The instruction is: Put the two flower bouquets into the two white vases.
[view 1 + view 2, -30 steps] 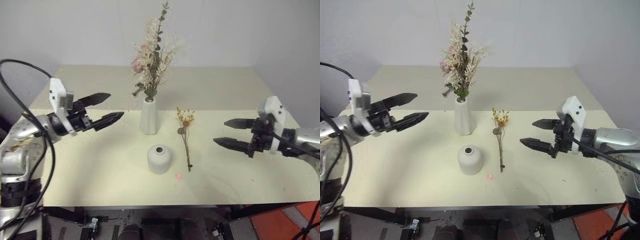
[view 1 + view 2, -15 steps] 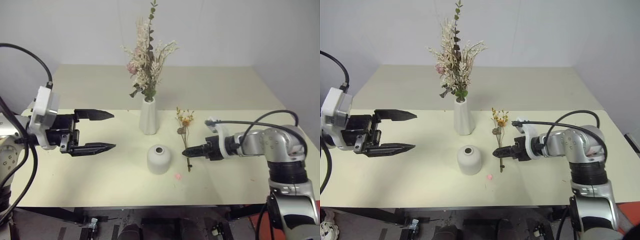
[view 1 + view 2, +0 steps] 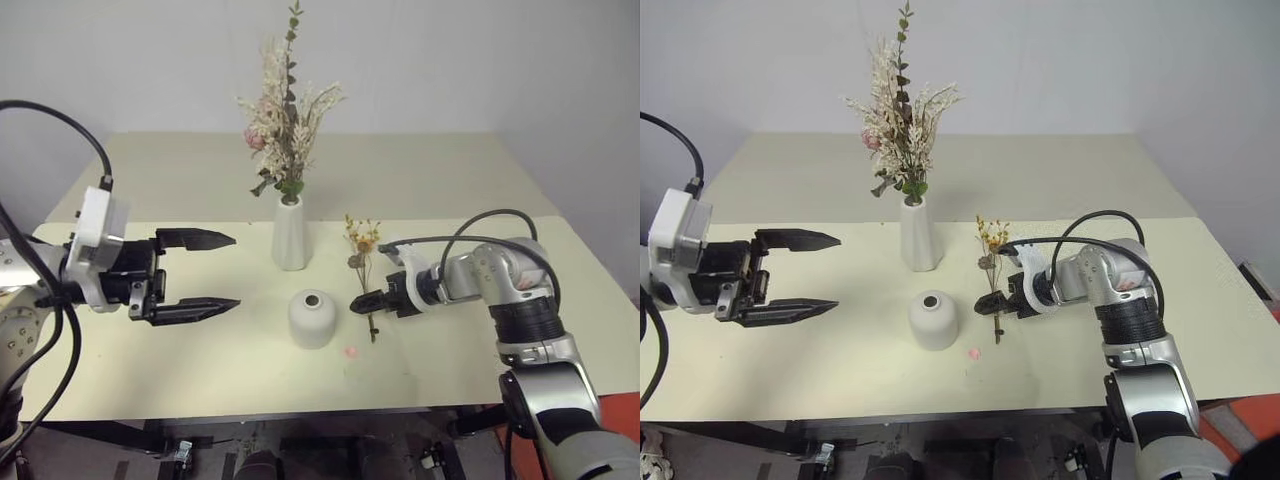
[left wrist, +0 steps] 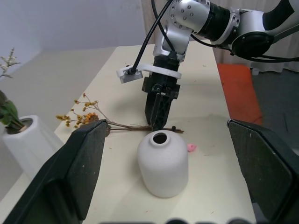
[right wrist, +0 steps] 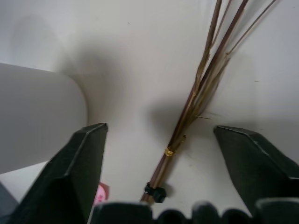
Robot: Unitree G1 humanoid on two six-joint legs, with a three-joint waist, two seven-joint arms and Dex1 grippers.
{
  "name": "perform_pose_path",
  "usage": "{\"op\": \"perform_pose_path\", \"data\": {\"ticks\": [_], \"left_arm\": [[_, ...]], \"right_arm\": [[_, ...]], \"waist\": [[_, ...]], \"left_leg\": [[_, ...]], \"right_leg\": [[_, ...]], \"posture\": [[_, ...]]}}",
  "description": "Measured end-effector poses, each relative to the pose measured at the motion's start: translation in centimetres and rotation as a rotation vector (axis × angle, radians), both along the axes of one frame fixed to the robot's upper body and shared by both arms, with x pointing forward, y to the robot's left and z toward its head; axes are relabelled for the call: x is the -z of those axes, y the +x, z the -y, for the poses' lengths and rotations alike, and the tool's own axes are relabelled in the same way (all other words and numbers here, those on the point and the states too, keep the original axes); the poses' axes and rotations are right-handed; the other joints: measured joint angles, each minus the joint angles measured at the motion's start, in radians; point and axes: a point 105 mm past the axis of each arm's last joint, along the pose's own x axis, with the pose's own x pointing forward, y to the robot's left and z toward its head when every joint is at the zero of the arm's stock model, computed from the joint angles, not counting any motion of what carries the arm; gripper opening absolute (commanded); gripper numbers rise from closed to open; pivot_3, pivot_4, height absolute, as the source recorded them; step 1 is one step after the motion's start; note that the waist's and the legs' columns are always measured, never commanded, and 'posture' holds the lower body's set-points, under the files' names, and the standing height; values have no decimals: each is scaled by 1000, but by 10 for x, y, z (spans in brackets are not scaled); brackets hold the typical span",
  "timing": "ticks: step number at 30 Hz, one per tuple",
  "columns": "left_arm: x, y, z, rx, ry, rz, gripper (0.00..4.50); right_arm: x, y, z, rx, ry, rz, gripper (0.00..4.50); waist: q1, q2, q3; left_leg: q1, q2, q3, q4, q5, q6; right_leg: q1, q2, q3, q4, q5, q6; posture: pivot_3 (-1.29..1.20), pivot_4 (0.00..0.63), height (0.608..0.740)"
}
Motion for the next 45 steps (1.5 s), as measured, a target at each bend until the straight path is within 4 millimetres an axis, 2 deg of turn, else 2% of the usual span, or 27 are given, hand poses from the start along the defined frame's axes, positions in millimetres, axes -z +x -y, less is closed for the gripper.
{"op": "perform_pose_path", "data": {"ticks": [9, 12, 20, 22, 24, 26, 28, 32, 36, 39, 41, 45], "left_arm": [[-1, 1, 0, -9, -12, 1, 4500], [0, 0, 0, -12, -13, -2, 4500], [-3, -2, 0, -19, -27, 9, 4500], [-5, -1, 0, -18, -28, 15, 4500], [-8, 1, 1, -15, -33, 25, 4500], [-9, 2, 1, -11, -44, 19, 4500], [-7, 5, 1, -5, -60, -1, 4500], [-1, 9, 3, 25, -70, -49, 4500], [1, 12, 5, 60, -69, -75, 4500], [4, 14, 5, 78, -67, -101, 4500], [8, 14, 3, 89, -59, -124, 4500], [10, 11, -1, 109, -23, -145, 4500]], "right_arm": [[10, 6, -15, -212, -325, 225, 99], [15, 7, -21, -267, -377, 269, 44], [11, 11, -17, -224, -344, 253, 44], [8, 13, -12, -177, -314, 230, 44], [1, 20, 5, -79, -293, 217, 44], [-19, 28, 25, 29, -224, 262, 44], [-46, 34, 42, 119, -123, 378, 44], [-98, 27, 57, 167, 185, 659, 44], [-137, 13, 44, 105, 487, 814, 44], [-153, -5, 21, -35, 634, 856, 44], [-159, -22, -3, -180, 725, 859, 44], [-153, -49, -34, -369, 836, 795, 44]], "waist": [[-26, -3, -4], [-29, -4, -5], [-21, -5, -5], [-18, -5, -5], [-10, -2, -3], [5, 0, -1], [12, 0, -1], [15, 0, -1], [-3, 1, -1], [-3, 2, 0], [-3, 2, 0], [0, 3, 1]], "left_leg": [[7, 2, 0, -2, 0, 0], [17, 4, 0, -3, 0, 0], [17, 6, 0, -3, 0, 0], [15, 6, 0, -3, 0, 0], [13, 5, 0, -3, 0, 0], [7, 4, 0, -3, 0, 0], [-3, 3, -1, -3, 0, 0], [-8, 3, -1, -3, -1, 2], [-7, 3, 0, -3, -1, 2], [-6, 3, 0, -3, -1, 2], [-5, 4, 0, -3, -1, 2], [-4, 3, 0, -3, -1, 2]], "right_leg": [[5, 2, 1, 0, 0, 0], [14, 4, 1, -2, -5, 4], [13, 7, 1, -1, -5, 2], [12, 7, 1, -1, -4, 1], [10, 6, 1, -1, -2, -3], [4, 5, 1, -1, -2, -3], [-5, 5, 0, 0, -1, -4], [-7, 4, -1, 0, -1, -4], [-7, 3, 0, -1, 0, -2], [-7, 3, 0, -1, 0, -2], [-7, 4, 0, 0, -1, -3], [-6, 4, 0, 1, 0, -3]], "posture": [[0, 150, 740], [0, 150, 740], [0, 150, 740], [0, 150, 740], [0, 150, 740], [0, 150, 740], [0, 150, 740], [0, 150, 740], [0, 150, 740], [0, 150, 740], [0, 150, 740], [0, 150, 740]]}}
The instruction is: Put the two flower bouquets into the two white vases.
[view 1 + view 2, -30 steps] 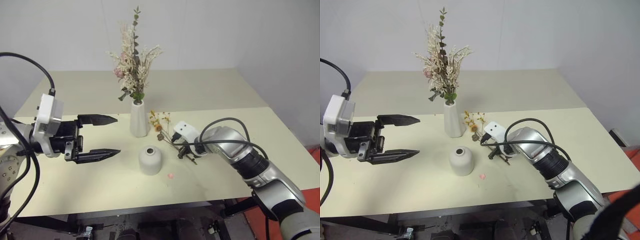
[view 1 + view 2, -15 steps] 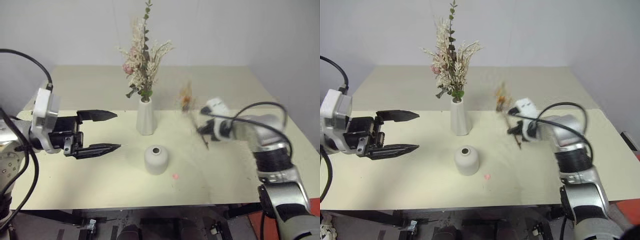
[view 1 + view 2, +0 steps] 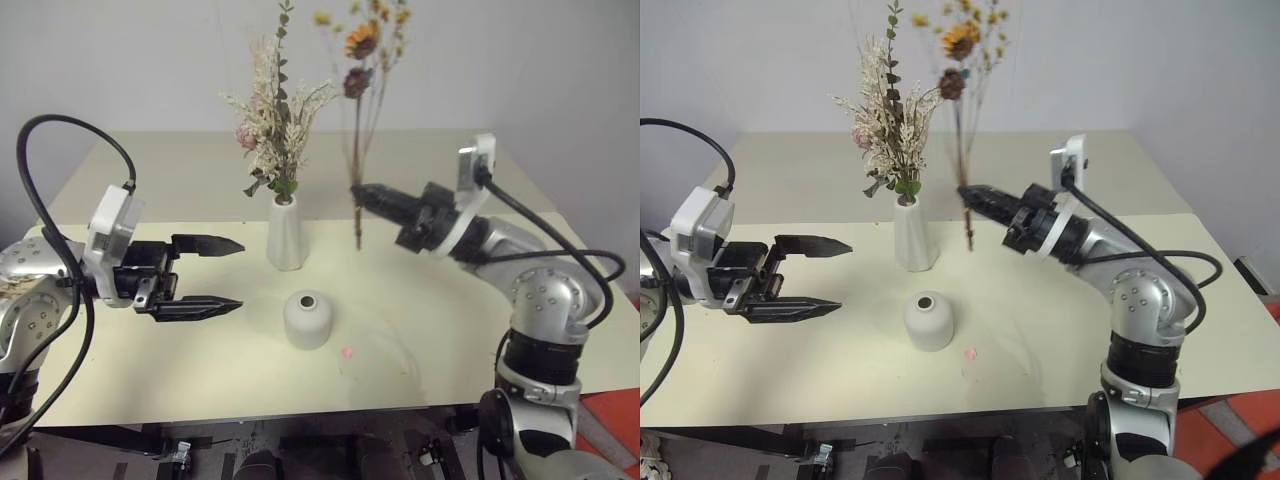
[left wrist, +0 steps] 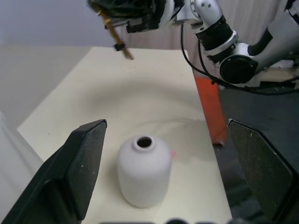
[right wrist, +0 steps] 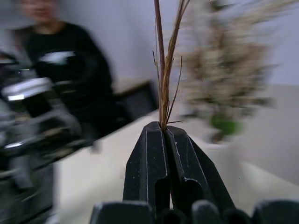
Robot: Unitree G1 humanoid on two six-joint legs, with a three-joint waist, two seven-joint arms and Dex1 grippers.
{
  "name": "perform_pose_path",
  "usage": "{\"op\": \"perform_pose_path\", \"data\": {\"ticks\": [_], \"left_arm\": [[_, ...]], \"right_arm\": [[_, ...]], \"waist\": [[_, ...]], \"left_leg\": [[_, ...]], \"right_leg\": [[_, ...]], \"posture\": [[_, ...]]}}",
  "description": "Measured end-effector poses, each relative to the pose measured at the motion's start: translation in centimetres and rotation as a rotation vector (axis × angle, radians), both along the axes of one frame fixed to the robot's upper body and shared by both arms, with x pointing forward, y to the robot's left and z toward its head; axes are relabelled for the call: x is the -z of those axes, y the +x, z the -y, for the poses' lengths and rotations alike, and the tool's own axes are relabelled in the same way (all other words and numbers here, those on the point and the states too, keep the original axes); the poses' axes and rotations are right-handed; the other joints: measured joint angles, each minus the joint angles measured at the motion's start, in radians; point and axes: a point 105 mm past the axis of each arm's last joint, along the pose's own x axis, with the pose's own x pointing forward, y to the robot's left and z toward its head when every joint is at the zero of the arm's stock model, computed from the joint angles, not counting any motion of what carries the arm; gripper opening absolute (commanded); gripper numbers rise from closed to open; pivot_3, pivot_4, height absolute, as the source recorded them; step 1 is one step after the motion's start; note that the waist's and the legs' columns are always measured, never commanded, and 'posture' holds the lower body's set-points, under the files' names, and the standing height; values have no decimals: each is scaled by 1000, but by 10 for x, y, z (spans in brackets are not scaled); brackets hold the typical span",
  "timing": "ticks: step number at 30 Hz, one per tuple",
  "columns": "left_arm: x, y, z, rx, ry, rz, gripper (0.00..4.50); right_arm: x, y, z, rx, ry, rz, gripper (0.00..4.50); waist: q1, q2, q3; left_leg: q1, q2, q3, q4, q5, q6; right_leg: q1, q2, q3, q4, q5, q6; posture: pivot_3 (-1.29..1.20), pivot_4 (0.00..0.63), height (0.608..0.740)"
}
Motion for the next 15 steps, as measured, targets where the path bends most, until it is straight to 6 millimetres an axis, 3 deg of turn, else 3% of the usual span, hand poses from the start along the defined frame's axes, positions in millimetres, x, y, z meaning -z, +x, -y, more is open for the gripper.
{"op": "perform_pose_path", "data": {"ticks": [7, 11, 15], "left_arm": [[12, -10, -18, -1, 100, -43, 4500], [13, -15, -27, -24, 120, -30, 4500], [7, -16, -27, -65, 119, 14, 4500]], "right_arm": [[9, -24, -15, -189, 25, -9, 44], [17, -26, -31, -206, 0, 20, 44], [39, -17, -48, -154, -26, 22, 44]], "waist": [[2, 0, 0], [-1, 1, 0], [1, 1, 0]], "left_leg": [[1, 0, 0, 0, 0, 0], [1, 0, 0, 0, 0, 0], [2, 1, 0, 0, 0, -1]], "right_leg": [[1, -1, 0, 0, 0, 0], [0, 0, 0, 0, 0, 0], [1, 0, 0, 1, 0, 0]], "posture": [[0, 150, 740], [0, 150, 740], [0, 150, 740]]}}
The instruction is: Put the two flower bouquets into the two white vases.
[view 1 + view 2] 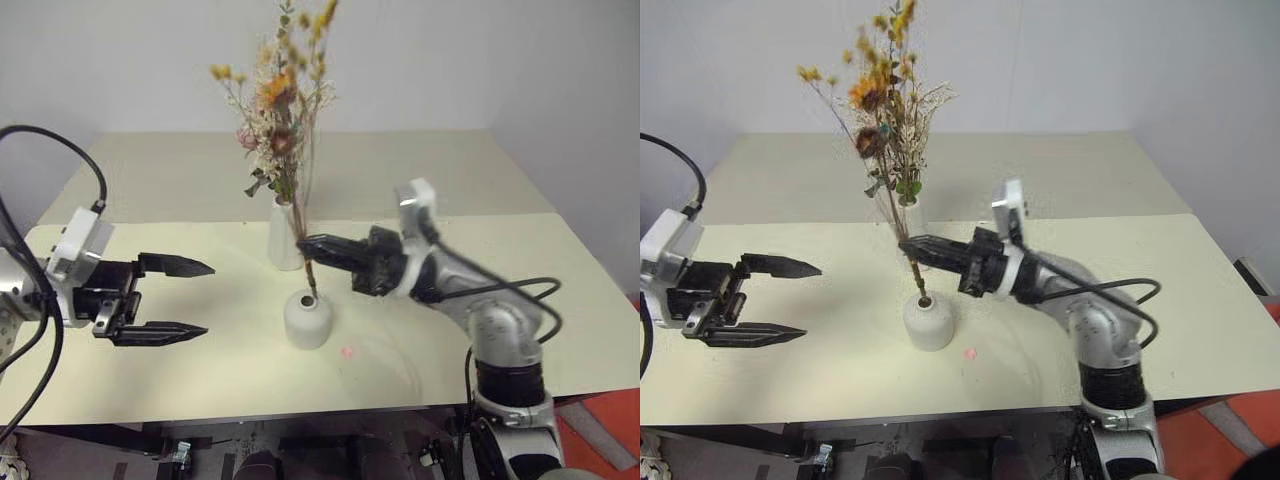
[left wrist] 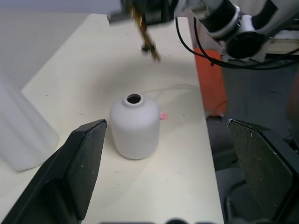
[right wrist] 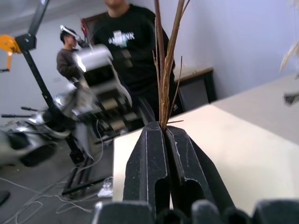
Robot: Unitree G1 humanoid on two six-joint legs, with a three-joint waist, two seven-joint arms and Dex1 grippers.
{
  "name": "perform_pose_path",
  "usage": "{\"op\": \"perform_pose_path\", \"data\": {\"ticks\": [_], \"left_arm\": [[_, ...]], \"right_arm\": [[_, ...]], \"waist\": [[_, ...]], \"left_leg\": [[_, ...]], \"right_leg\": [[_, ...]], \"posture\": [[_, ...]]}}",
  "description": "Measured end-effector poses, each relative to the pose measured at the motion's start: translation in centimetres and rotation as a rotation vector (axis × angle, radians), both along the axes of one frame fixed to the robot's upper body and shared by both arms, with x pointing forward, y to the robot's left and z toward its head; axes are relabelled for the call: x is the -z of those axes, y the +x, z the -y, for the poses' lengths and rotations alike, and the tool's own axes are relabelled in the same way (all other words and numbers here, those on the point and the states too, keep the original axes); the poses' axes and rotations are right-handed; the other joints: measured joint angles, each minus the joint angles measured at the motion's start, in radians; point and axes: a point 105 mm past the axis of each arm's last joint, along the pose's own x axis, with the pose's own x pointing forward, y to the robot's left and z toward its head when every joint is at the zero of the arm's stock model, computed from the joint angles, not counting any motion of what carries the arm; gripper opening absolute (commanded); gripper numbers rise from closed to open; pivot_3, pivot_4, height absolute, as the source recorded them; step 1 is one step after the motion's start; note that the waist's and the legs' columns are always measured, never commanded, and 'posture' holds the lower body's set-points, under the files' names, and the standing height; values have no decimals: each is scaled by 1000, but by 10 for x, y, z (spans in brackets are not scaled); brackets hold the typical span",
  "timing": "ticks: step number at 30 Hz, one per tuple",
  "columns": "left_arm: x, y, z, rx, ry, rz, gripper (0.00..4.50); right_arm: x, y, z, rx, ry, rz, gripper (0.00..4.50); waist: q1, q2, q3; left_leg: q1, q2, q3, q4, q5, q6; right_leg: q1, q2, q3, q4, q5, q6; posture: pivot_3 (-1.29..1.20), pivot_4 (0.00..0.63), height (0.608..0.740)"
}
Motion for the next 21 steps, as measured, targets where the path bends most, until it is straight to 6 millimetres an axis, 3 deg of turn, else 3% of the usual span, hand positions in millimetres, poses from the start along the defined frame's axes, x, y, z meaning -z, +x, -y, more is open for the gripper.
{"op": "perform_pose_path", "data": {"ticks": [7, 14, 21], "left_arm": [[0, 0, 4, -14, -27, -2, 4500], [-2, 0, 3, -18, -33, 7, 4500], [-2, 0, 2, -20, -33, 7, 4500]], "right_arm": [[12, 17, -1, 114, -17, 41, 44], [29, 14, -3, 111, -51, 27, 44], [32, 15, -5, 134, -47, 55, 44]], "waist": [[2, 0, 0], [0, 0, 0], [0, 0, 0]], "left_leg": [[0, -1, 0, 0, 0, 0], [0, 0, 0, 0, 0, 0], [0, -1, 0, 0, 0, 0]], "right_leg": [[0, -1, 0, -1, 0, 0], [0, 0, 0, 0, 0, 0], [0, 0, 0, 0, 0, 0]], "posture": [[0, 150, 740], [0, 150, 740], [0, 150, 740]]}}
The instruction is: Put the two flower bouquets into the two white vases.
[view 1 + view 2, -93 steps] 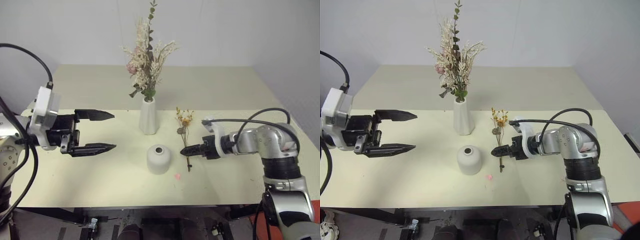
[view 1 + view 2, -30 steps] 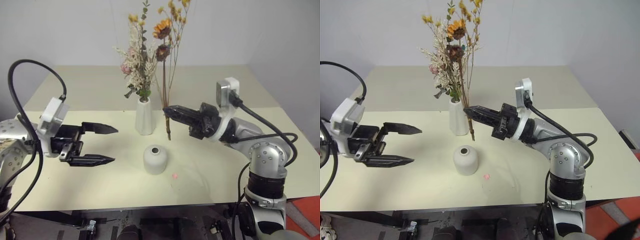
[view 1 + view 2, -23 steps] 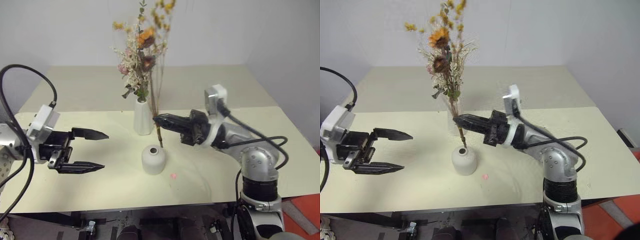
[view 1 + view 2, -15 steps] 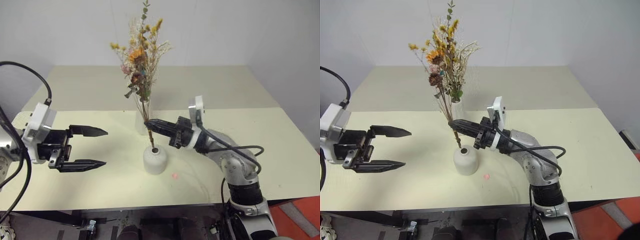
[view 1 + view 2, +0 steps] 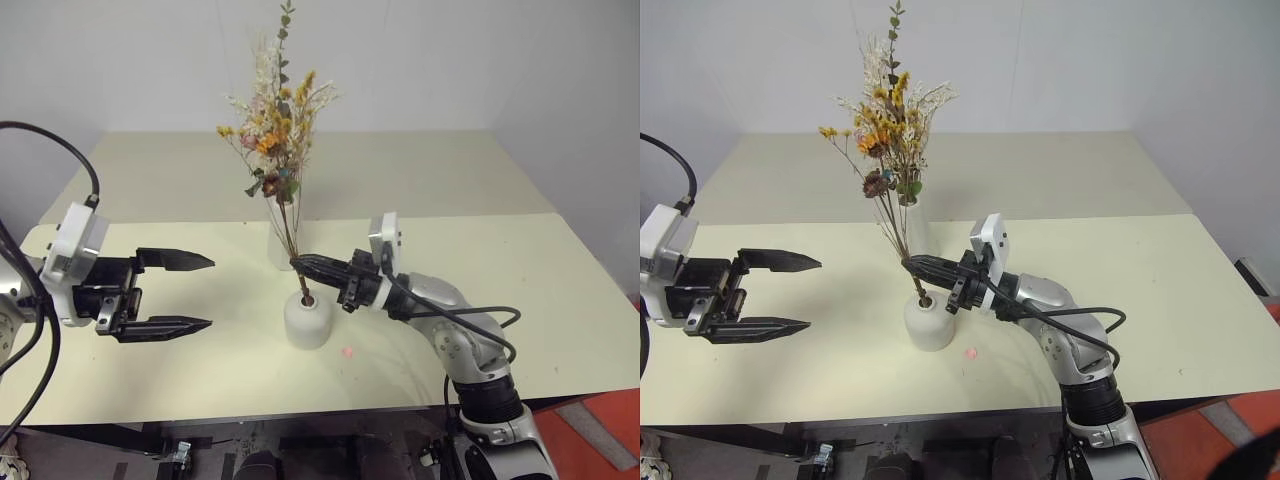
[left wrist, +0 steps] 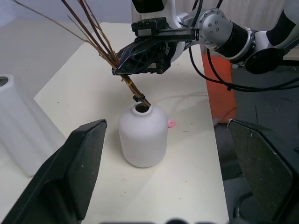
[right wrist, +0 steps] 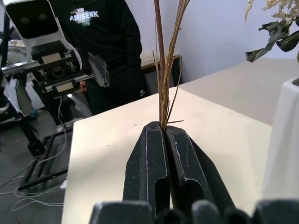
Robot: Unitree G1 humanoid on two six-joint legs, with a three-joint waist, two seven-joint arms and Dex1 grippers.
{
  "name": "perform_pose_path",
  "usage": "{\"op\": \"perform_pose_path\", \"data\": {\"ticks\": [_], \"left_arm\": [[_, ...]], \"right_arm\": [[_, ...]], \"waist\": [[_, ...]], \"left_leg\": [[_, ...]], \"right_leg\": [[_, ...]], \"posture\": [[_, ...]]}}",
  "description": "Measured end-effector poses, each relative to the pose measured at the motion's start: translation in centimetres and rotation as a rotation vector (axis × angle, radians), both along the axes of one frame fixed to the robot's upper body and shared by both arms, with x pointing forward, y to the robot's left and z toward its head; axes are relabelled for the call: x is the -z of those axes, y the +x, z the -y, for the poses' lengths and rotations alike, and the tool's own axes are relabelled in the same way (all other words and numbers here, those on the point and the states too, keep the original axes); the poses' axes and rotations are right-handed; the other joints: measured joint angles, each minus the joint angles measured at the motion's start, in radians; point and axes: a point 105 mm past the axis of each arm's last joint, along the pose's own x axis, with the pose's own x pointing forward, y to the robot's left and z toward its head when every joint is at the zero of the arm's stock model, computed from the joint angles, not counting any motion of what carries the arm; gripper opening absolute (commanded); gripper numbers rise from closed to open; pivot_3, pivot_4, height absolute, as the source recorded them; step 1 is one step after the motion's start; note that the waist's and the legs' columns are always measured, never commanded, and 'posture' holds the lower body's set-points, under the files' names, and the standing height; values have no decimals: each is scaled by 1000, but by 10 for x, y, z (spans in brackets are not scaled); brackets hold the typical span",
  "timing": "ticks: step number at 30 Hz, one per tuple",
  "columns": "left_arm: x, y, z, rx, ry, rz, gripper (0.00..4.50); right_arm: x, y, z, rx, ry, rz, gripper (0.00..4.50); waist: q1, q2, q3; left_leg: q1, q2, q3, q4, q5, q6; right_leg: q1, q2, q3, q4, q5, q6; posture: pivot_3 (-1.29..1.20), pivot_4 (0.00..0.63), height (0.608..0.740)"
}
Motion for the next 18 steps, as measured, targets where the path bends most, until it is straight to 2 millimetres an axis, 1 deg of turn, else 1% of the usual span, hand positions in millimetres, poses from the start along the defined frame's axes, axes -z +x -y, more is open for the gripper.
{"op": "perform_pose_path", "data": {"ticks": [9, 12, 18], "left_arm": [[-1, -1, -1, -7, -1, 4, 4500], [-1, -1, -1, -7, -1, 4, 4500], [-1, -1, -1, -4, 0, 4, 4500]], "right_arm": [[0, 1, 0, 12, 2, 7, 44], [3, 2, 2, 29, -2, -1, 44], [-3, 2, 1, 36, 7, 14, 44]], "waist": [[0, 0, 0], [0, 0, 0], [0, 0, 0]], "left_leg": [[0, 0, 0, 0, 0, 0], [0, 0, 0, 0, 0, 0], [0, 0, 0, 0, 0, 0]], "right_leg": [[0, 0, 0, 0, 0, 0], [0, 0, 0, 0, 0, 0], [0, 0, 0, 0, 0, 0]], "posture": [[0, 150, 740], [0, 150, 740], [0, 150, 740]]}}
